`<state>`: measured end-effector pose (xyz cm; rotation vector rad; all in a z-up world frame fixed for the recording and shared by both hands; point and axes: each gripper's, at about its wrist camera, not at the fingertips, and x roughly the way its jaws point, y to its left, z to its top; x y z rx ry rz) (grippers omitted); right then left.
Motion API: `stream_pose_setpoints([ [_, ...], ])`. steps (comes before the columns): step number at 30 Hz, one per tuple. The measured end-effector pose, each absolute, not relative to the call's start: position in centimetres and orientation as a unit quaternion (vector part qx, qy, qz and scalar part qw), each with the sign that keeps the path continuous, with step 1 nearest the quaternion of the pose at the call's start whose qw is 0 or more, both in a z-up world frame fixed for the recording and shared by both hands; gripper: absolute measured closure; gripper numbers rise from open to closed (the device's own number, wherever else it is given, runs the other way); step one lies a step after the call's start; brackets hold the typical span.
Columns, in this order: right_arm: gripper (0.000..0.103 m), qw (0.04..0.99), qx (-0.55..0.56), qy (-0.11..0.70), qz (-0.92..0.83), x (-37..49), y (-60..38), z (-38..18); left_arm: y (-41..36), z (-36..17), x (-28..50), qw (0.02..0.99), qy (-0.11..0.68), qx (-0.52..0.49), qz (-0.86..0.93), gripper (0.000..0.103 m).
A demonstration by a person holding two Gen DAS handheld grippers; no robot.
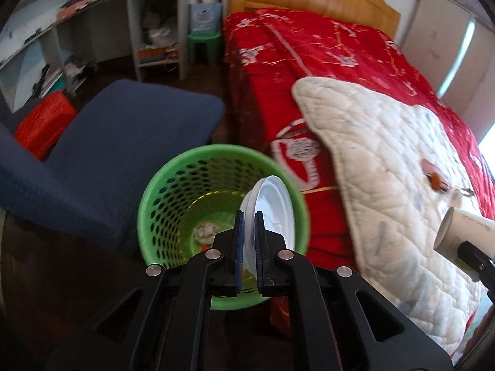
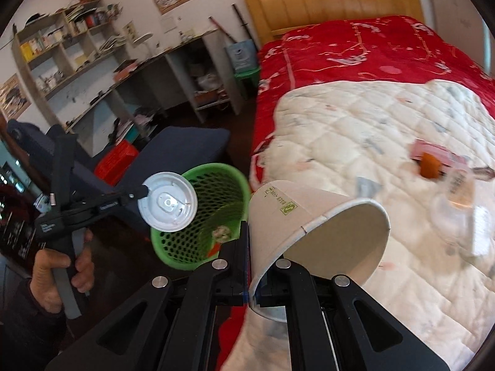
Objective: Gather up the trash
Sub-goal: 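Drop the lid into the basket with the left tool while the right tool drops the paper cup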
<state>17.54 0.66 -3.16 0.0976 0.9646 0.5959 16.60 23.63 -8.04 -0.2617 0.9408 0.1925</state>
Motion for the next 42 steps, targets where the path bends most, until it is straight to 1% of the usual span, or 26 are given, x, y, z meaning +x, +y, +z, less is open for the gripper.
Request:
stream_pose_setpoints([
  [3,0.100,0.836,0.036,0.461,0.295,17.8,2.5,-3.5,24.8,-9.2,16.3,0.871,0.459,-0.143,0.096,0.096],
  [4,0.100,0.834,0.033,0.462,0.299,17.9,3.2,-3.6,25.1,-9.4,16.1,0.871,0.459,-0.148,0.094,0.094],
  [6,0.100,0.830,0.029,0.465,0.306,18.1,4.3,-3.8,25.6,-9.8,15.7,0.869,0.461,-0.148,0.101,0.085],
  [7,0.100,0.828,0.027,0.467,0.310,18.2,4.9,-3.9,25.8,-10.0,15.5,0.868,0.461,-0.150,0.103,0.078],
  [8,0.100,0.825,0.024,0.469,0.315,18.3,5.5,-4.1,26.2,-10.1,15.1,0.867,0.460,-0.156,0.108,0.076],
  [10,0.100,0.820,0.018,0.472,0.323,18.5,6.7,-4.4,26.8,-10.3,14.4,0.866,0.460,-0.164,0.109,0.075],
  [13,0.096,0.810,0.015,0.481,0.335,18.9,8.4,-5.0,27.5,-10.6,13.2,0.863,0.461,-0.170,0.116,0.075],
  [15,0.096,0.803,0.015,0.487,0.343,19.2,9.5,-5.5,27.9,-10.8,12.3,0.863,0.459,-0.172,0.122,0.072],
  [17,0.096,0.798,0.013,0.492,0.348,19.5,10.6,-5.9,28.2,-10.9,11.5,0.863,0.457,-0.171,0.132,0.064],
  [21,0.095,0.787,0.005,0.502,0.359,20.1,12.9,-6.7,29.1,-11.1,9.9,0.861,0.453,-0.179,0.145,0.063],
  [22,0.094,0.785,0.004,0.503,0.361,20.3,13.5,-6.9,29.3,-11.2,9.6,0.860,0.453,-0.183,0.147,0.061],
  [24,0.088,0.780,0.004,0.508,0.365,20.6,14.5,-7.2,29.6,-11.3,9.2,0.859,0.453,-0.185,0.153,0.058],
  [25,0.082,0.778,0.005,0.510,0.368,20.7,15.0,-7.3,29.8,-11.3,9.1,0.858,0.452,-0.186,0.156,0.057],
  [26,0.071,0.775,0.006,0.512,0.370,20.8,15.5,-7.4,29.9,-11.3,9.0,0.858,0.451,-0.189,0.158,0.053],
  [27,0.065,0.773,0.007,0.513,0.373,20.9,15.9,-7.5,30.1,-11.3,8.8,0.856,0.451,-0.192,0.163,0.051],
  [28,0.063,0.771,0.008,0.513,0.378,20.8,16.2,-7.5,30.2,-11.3,8.7,0.856,0.451,-0.194,0.164,0.050],
  [31,0.063,0.774,-0.006,0.507,0.379,20.4,16.7,-7.2,30.3,-11.1,8.5,0.857,0.448,-0.195,0.164,0.049],
  [34,0.059,0.773,-0.007,0.506,0.382,20.1,16.4,-7.1,30.2,-10.9,8.6,0.858,0.446,-0.196,0.165,0.048],
  [37,0.058,0.776,-0.006,0.504,0.378,19.6,15.5,-6.9,29.8,-10.5,8.7,0.859,0.443,-0.196,0.163,0.047],
  [40,0.048,0.785,-0.005,0.498,0.369,19.1,13.6,-6.4,29.0,-10.1,8.7,0.863,0.441,-0.190,0.158,0.047],
  [42,0.048,0.794,-0.007,0.492,0.357,18.8,12.0,-6.1,28.3,-9.9,8.8,0.865,0.439,-0.190,0.153,0.047],
])
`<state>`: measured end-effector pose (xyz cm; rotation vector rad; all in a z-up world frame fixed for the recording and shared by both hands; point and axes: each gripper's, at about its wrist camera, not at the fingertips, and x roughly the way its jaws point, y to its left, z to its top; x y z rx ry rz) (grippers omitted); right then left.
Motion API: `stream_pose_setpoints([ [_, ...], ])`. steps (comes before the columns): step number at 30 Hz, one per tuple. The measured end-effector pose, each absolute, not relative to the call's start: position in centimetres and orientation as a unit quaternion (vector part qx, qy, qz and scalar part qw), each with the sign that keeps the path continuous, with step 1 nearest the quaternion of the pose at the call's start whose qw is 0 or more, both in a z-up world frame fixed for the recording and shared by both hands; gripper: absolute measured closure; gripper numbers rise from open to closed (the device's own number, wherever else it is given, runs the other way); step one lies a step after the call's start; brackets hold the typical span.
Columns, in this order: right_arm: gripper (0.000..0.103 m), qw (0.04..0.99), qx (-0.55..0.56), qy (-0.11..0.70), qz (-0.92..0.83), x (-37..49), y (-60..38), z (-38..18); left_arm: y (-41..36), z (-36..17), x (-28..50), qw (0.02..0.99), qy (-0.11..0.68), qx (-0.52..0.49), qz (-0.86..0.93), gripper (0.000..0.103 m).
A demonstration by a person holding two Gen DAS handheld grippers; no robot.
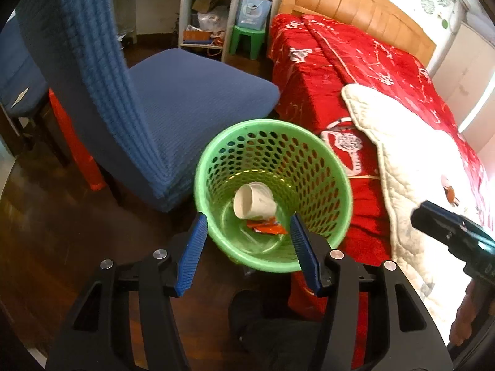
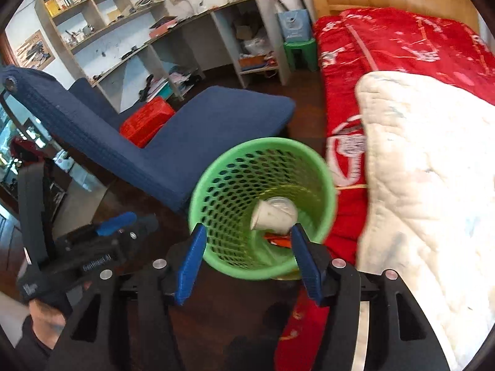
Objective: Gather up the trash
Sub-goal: 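Drop the lid into the basket with the left tool while the right tool drops the paper cup, then reach both tools back to the bed and grasp the white foam block with the right tool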
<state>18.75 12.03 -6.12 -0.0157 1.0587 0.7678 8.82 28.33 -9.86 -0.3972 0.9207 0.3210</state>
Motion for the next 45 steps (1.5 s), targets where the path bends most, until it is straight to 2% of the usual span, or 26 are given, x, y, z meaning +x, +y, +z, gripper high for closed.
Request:
stream_pose_setpoints([
  [17,0.026,0.865,0.015,0.475,0.164,18.2,-8.1,-4.9,19.6,-7.8,12.1,0.881,0.441,-0.149,0.083,0.047],
  [29,0.025,0.870,0.064,0.486,0.057,20.1,-21.0,-7.3,12.9,-6.9,15.3,0.884,0.450,-0.122,0.034,0.046],
  [41,0.025,0.856,0.094,0.505,0.056,23.3,-23.9,-10.0,6.4,-5.8,19.5,0.887,0.451,-0.094,-0.023,0.046],
  [42,0.026,0.855,0.095,0.507,0.057,23.5,-23.9,-10.2,5.8,-5.8,20.0,0.887,0.452,-0.092,-0.032,0.046],
  [45,0.036,0.852,0.096,0.511,0.065,23.9,-23.8,-10.5,3.7,-5.6,21.2,0.886,0.452,-0.084,-0.060,0.046],
])
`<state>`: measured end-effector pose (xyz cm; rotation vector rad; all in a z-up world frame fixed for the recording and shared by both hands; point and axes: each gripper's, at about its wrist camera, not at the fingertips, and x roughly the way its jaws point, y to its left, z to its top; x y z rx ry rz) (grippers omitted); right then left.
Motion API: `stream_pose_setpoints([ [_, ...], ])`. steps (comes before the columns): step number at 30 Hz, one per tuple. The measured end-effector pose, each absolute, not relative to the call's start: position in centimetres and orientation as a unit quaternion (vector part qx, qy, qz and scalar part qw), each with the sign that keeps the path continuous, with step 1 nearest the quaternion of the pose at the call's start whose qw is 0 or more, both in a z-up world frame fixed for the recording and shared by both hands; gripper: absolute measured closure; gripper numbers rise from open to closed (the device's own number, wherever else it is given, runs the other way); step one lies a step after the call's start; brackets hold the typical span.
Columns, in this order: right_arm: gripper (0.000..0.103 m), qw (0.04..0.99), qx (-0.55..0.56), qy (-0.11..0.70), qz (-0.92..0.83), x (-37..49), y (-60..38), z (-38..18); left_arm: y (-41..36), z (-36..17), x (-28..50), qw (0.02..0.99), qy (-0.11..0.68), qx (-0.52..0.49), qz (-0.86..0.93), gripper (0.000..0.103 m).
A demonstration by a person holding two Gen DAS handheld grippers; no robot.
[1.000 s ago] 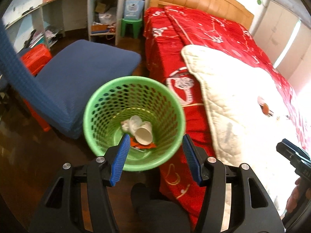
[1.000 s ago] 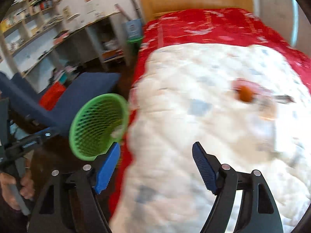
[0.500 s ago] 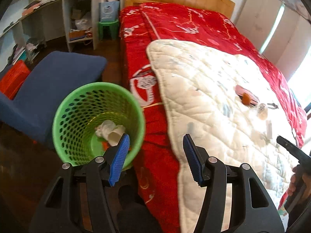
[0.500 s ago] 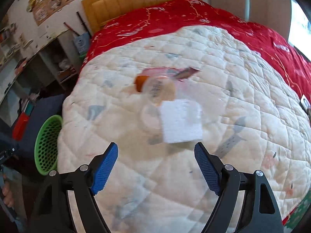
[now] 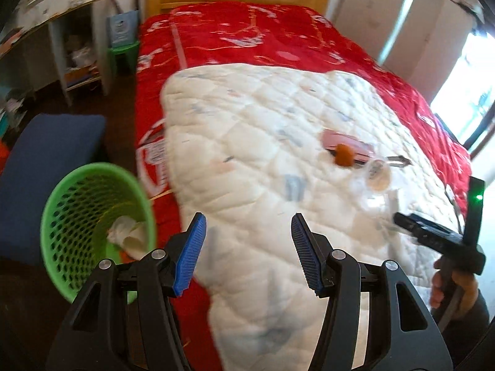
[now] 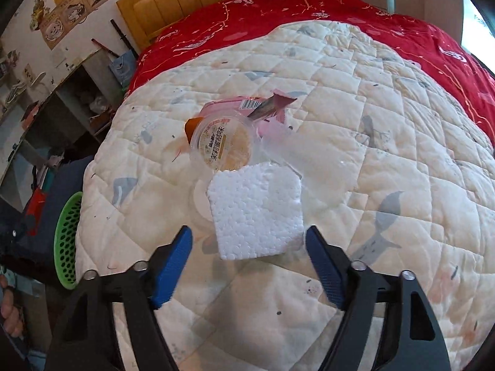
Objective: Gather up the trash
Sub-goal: 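Reach both tools back to the bed and grasp the white foam block with the right tool, then grasp the clear plastic cup with the left tool while the right tool lifts the foam block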
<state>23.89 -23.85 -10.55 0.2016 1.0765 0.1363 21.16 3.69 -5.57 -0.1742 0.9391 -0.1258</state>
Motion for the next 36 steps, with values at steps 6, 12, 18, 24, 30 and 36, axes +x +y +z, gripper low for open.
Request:
stream_pose_setpoints([
  [6,0.048,0.851,0.088,0.513,0.069,23.5,-24.0,-10.7,-0.7,-5.6,23.6,0.881,0.454,-0.061,-0.116,0.046],
  [12,0.048,0.855,0.087,0.505,0.076,22.2,-24.8,-9.6,-5.3,-6.3,26.1,0.870,0.459,-0.044,-0.173,0.049],
  [18,0.048,0.858,0.093,0.499,0.081,20.7,-25.7,-8.8,-9.2,-7.5,28.0,0.859,0.467,-0.025,-0.210,0.053],
  [24,0.048,0.859,0.095,0.496,0.082,19.8,-26.3,-8.5,-11.5,-8.6,29.9,0.851,0.474,-0.021,-0.226,0.055],
  [30,0.048,0.859,0.093,0.497,0.082,19.4,-26.5,-8.6,-12.8,-9.5,31.6,0.843,0.480,-0.029,-0.240,0.057],
  [36,0.048,0.858,0.097,0.498,0.081,18.9,-26.7,-8.9,-13.9,-10.2,32.6,0.840,0.483,-0.032,-0.246,0.059],
])
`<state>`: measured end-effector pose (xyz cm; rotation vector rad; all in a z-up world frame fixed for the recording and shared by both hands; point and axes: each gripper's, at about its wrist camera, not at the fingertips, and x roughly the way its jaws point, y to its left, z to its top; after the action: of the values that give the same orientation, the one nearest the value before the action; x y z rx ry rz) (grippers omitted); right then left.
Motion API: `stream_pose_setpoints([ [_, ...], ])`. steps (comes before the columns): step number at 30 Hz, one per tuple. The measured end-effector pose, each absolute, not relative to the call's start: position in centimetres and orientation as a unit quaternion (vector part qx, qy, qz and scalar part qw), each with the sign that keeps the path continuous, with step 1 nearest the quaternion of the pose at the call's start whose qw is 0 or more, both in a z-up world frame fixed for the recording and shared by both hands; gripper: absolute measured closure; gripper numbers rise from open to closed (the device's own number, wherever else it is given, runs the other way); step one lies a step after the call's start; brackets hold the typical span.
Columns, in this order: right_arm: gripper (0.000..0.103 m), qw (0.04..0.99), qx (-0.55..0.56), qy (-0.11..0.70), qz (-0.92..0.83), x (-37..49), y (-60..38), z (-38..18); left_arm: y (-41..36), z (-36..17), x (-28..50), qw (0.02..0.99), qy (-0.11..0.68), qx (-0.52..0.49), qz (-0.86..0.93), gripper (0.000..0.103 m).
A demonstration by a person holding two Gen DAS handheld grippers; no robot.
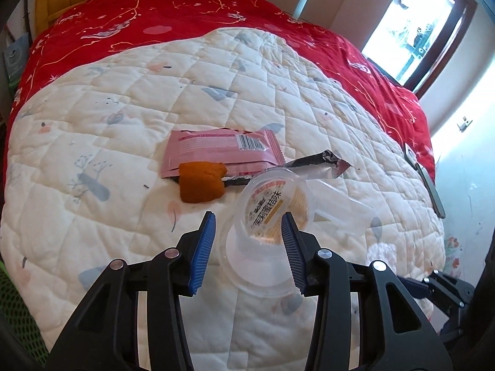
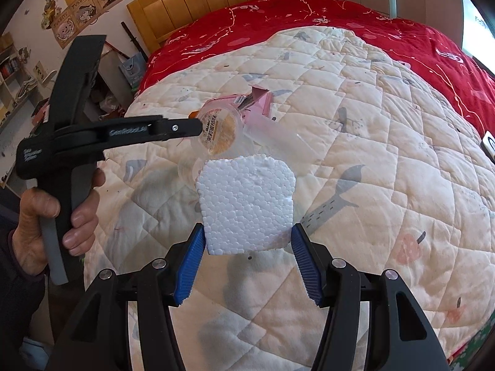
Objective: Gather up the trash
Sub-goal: 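Grasp the clear plastic cup with the left tool while the right tool lifts the foam block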
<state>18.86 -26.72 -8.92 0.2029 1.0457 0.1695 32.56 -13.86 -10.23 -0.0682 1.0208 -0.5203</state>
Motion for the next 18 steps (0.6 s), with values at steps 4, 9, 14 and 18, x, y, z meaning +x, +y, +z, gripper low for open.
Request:
stream_pose_setpoints([
  [4,0.048,0.858,0.099,0.498,0.079,18.8,-26.9,-8.9,-14.1,-10.8,33.2,0.836,0.488,-0.040,-0.248,0.065],
  [9,0.048,0.858,0.101,0.498,0.076,18.6,-27.1,-8.8,-14.1,-11.5,33.5,0.832,0.494,-0.048,-0.248,0.093],
  [14,0.048,0.858,0.102,0.497,0.075,18.3,-27.0,-8.6,-13.4,-10.6,32.1,0.840,0.480,-0.051,-0.249,0.096],
  [18,0.048,0.860,0.098,0.494,0.081,17.9,-26.2,-8.1,-12.1,-8.9,30.5,0.850,0.463,-0.049,-0.247,0.096],
])
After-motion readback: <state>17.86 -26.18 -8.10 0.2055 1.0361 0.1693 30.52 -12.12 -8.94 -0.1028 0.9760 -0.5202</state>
